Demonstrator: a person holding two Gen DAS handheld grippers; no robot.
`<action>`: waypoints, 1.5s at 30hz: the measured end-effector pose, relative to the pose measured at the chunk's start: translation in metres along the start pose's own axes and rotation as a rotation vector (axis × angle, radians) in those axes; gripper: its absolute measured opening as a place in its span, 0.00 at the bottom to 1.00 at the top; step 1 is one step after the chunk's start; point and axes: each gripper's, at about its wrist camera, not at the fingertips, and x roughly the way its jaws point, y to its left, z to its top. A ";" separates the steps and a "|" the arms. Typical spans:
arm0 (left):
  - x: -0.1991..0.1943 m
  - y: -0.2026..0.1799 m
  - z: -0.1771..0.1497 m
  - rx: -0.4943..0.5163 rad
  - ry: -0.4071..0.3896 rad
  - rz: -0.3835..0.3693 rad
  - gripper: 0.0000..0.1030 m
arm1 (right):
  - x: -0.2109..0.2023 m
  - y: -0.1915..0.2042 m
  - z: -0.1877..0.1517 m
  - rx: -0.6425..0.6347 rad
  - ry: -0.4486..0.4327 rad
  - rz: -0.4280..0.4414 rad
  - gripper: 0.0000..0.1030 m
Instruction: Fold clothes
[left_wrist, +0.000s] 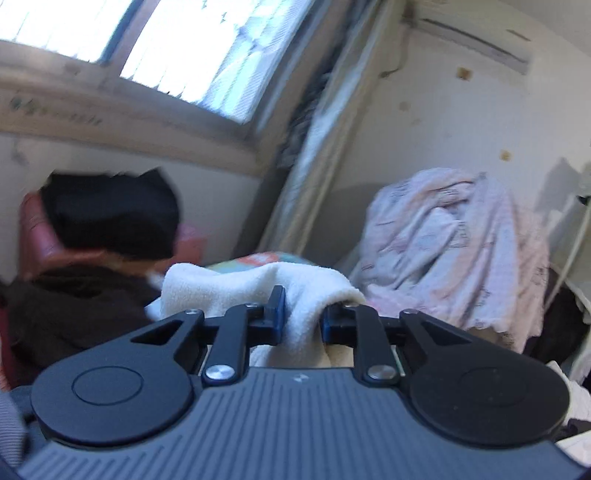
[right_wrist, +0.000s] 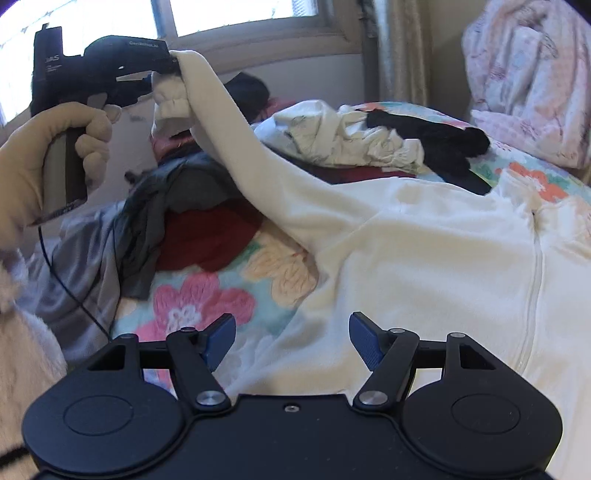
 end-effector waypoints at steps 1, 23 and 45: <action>-0.001 -0.012 -0.007 0.033 -0.015 -0.025 0.17 | -0.003 -0.003 -0.001 0.017 -0.005 -0.007 0.71; 0.016 -0.146 -0.118 0.274 0.114 -0.516 0.17 | -0.027 -0.121 -0.030 0.371 -0.072 -0.045 0.71; 0.040 -0.201 -0.184 0.543 0.490 -0.453 0.53 | -0.025 -0.178 -0.054 0.432 -0.143 -0.223 0.71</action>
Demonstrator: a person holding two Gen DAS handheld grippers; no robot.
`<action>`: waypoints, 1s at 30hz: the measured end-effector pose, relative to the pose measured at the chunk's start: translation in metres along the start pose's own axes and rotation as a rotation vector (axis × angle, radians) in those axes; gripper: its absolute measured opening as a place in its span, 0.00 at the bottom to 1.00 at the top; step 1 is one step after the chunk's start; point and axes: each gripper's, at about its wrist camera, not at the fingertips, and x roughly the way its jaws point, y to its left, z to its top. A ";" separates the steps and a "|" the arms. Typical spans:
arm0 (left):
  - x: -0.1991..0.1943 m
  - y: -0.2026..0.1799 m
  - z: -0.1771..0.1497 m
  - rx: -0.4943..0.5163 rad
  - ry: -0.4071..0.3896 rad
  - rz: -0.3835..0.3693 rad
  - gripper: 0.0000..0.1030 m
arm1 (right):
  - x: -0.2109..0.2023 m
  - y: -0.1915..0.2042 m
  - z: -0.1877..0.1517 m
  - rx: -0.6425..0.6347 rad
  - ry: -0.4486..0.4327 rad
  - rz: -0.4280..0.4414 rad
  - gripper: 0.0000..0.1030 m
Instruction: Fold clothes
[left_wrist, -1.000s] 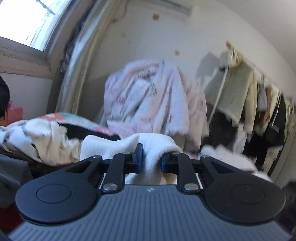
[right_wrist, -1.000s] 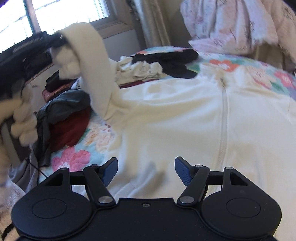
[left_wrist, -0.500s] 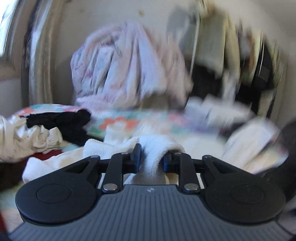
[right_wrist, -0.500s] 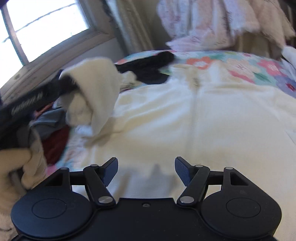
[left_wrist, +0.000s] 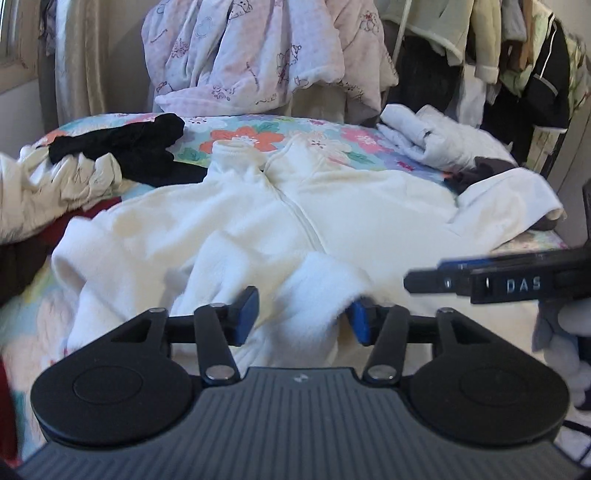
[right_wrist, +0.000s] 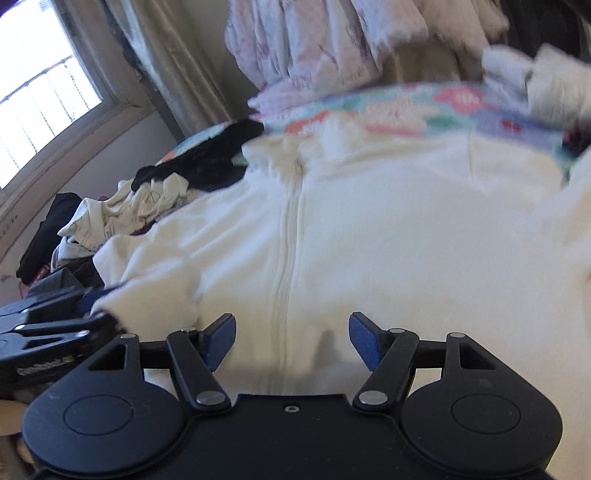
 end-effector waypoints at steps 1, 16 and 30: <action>-0.004 0.004 0.001 -0.011 -0.003 0.002 0.56 | -0.003 0.005 0.001 -0.035 -0.009 0.002 0.71; -0.047 0.107 -0.007 -0.316 -0.028 0.270 0.57 | 0.003 0.091 -0.016 -0.575 0.009 0.144 0.72; -0.034 0.118 -0.007 -0.224 -0.091 0.370 0.59 | 0.032 0.028 0.034 -0.484 -0.072 -0.030 0.12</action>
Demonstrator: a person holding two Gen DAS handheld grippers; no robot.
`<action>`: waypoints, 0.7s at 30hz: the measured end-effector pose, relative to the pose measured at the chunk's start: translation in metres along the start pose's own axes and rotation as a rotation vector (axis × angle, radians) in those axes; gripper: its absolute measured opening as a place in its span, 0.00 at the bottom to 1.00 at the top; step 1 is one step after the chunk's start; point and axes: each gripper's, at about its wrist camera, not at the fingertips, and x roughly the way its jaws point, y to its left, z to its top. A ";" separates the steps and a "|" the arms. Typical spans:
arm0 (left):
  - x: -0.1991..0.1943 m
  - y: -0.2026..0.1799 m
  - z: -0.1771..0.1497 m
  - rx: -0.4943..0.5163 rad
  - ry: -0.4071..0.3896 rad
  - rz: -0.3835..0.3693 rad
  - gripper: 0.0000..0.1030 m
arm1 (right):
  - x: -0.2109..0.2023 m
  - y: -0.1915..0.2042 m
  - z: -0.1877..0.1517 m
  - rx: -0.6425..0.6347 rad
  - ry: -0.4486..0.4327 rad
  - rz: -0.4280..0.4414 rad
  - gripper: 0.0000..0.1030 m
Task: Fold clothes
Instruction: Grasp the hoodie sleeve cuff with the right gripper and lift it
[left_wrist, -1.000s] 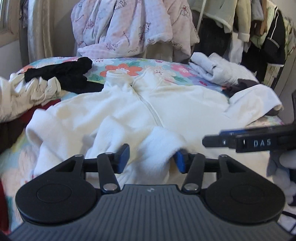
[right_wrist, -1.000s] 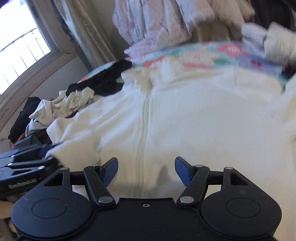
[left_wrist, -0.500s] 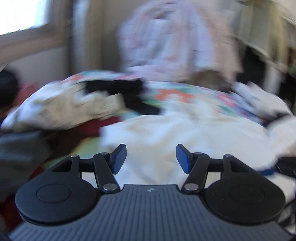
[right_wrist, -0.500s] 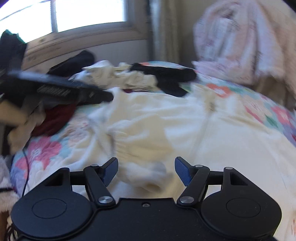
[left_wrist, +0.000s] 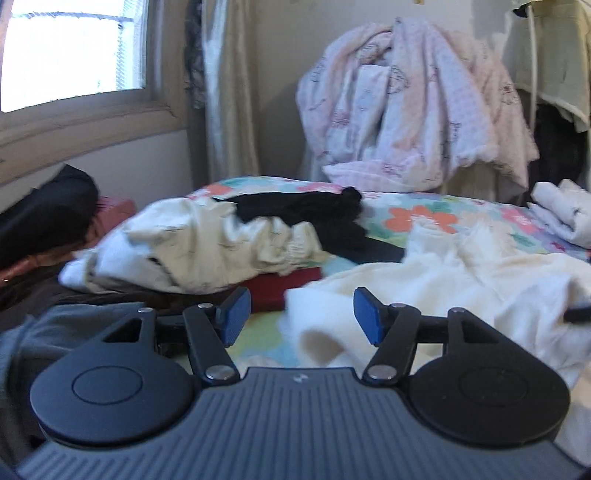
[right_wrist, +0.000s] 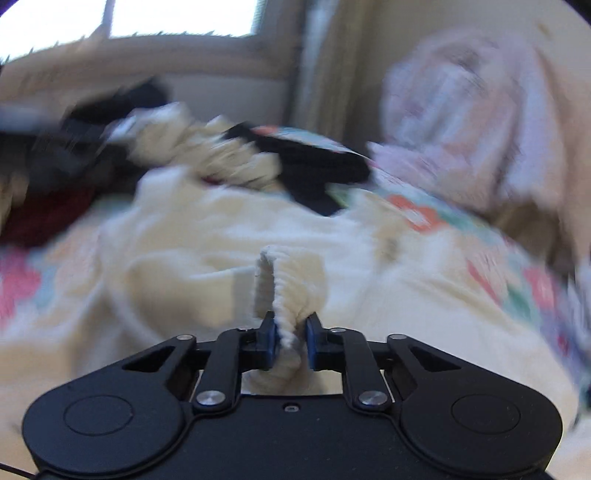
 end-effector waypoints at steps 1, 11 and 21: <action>-0.001 -0.003 0.001 0.015 -0.016 0.001 0.59 | -0.003 -0.017 -0.005 0.041 -0.004 -0.025 0.11; 0.022 -0.005 0.002 -0.052 0.066 -0.062 0.61 | -0.001 -0.116 -0.064 0.363 0.048 -0.126 0.11; 0.004 -0.036 -0.042 0.203 0.212 -0.146 0.69 | 0.015 -0.141 -0.068 0.487 0.030 -0.078 0.11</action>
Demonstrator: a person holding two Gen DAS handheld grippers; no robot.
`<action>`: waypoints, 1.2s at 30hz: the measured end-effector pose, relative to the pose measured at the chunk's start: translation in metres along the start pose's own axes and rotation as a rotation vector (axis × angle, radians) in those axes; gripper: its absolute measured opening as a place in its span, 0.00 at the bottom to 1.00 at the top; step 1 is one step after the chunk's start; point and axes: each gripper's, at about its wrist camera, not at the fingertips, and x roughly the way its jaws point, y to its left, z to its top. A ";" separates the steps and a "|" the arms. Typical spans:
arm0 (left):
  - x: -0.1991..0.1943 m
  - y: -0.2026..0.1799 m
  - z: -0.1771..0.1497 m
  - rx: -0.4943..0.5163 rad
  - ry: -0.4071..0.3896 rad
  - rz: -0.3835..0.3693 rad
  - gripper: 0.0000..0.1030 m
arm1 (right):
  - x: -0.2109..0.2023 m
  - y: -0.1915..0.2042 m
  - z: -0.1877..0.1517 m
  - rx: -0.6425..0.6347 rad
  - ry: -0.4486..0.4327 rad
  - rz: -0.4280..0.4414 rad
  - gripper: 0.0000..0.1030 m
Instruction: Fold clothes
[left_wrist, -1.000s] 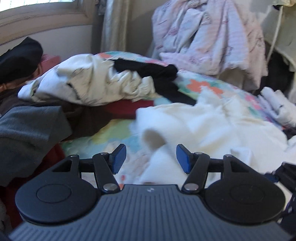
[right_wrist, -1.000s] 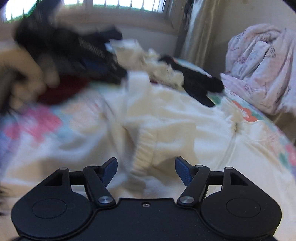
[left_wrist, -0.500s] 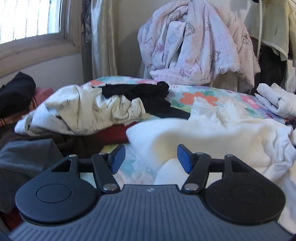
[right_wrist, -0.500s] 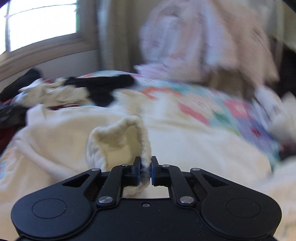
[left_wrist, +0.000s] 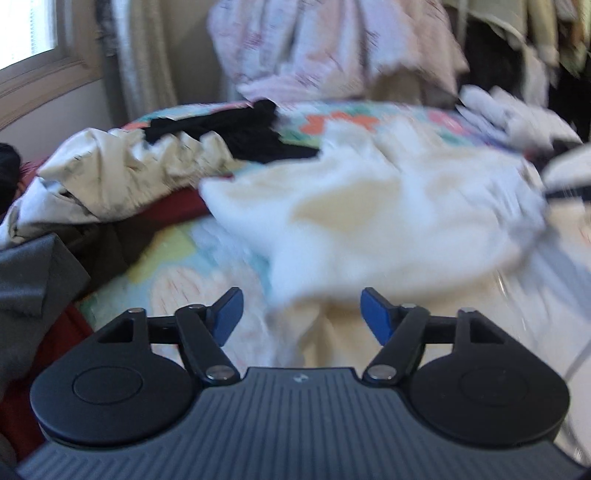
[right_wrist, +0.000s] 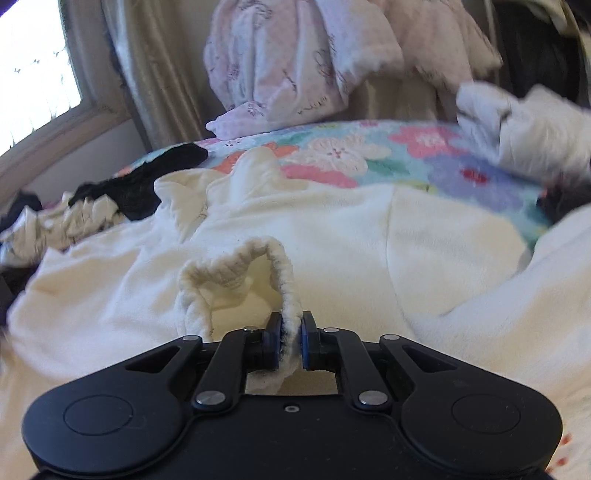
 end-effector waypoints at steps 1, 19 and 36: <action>0.001 -0.004 -0.005 0.024 0.015 -0.007 0.69 | -0.001 0.000 0.001 0.005 -0.006 0.005 0.11; -0.007 -0.020 -0.026 0.003 0.058 0.179 0.19 | -0.024 -0.007 0.013 0.145 -0.029 0.146 0.11; -0.005 0.091 0.018 -0.343 -0.022 -0.091 0.63 | -0.008 -0.013 0.008 0.076 0.046 -0.006 0.15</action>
